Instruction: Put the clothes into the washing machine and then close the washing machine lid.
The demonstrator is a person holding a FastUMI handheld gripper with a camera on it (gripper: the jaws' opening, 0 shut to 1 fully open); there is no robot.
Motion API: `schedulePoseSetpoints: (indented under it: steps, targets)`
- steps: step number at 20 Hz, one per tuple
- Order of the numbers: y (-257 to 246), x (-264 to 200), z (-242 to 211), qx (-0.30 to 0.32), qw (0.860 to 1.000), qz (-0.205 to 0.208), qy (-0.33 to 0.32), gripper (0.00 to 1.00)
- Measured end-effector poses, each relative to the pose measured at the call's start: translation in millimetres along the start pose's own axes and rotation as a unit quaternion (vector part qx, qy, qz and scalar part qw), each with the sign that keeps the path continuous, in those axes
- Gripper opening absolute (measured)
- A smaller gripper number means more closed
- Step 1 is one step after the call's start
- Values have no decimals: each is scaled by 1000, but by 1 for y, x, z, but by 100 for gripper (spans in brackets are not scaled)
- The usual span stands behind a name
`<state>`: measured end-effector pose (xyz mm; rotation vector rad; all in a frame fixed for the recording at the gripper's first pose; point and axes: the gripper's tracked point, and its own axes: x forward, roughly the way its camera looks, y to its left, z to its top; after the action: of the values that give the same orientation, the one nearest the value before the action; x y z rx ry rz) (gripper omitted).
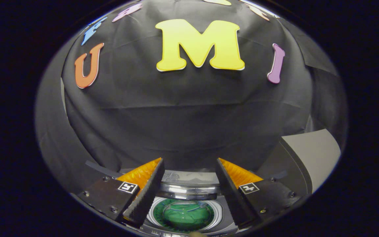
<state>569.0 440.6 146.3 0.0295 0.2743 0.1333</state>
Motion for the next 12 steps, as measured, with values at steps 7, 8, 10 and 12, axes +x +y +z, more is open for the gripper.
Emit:
schedulePoseSetpoints:
  steps: [7,8,10,12]
  targets:
    - [2,-22,-32,2,1000,8,10,97]
    - [3,-25,-36,0,1000,9,13,97]
    - [4,-30,-50,-4,1000,8,27,97]
    - [3,-33,-74,-9,998,4,61,96]
